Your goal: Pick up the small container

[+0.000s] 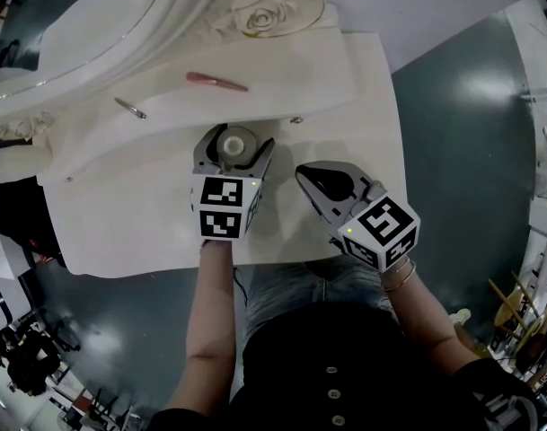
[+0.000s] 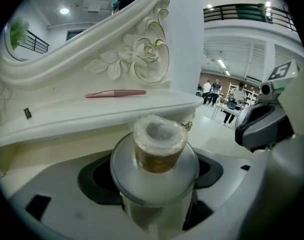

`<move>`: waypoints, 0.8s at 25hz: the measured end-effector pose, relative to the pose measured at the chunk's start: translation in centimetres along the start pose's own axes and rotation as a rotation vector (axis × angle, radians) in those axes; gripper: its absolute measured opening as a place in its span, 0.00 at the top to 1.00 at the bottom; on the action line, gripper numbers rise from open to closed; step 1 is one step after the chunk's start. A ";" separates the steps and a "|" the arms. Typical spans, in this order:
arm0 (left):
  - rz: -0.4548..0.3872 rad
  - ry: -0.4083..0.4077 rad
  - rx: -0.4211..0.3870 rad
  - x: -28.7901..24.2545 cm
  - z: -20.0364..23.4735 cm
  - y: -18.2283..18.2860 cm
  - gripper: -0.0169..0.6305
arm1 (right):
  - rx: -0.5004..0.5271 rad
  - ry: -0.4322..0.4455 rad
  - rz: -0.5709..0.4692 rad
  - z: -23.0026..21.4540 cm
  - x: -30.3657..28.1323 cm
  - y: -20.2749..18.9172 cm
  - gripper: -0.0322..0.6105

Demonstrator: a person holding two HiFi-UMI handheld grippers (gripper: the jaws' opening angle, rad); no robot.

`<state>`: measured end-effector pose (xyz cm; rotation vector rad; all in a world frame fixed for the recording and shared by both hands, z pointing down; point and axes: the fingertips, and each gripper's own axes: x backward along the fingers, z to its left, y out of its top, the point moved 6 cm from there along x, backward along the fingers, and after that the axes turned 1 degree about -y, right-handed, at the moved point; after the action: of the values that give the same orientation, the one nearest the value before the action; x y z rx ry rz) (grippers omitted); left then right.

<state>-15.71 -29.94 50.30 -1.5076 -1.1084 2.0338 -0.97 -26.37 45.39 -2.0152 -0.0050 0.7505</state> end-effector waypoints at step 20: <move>-0.026 0.025 -0.046 -0.5 0.0 0.2 0.47 | -0.003 0.011 0.001 0.0 0.5 -0.7 0.95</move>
<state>-15.51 -30.36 50.48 -1.5290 -1.1658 1.9796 -0.34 -25.83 45.69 -2.0225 0.0009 0.7403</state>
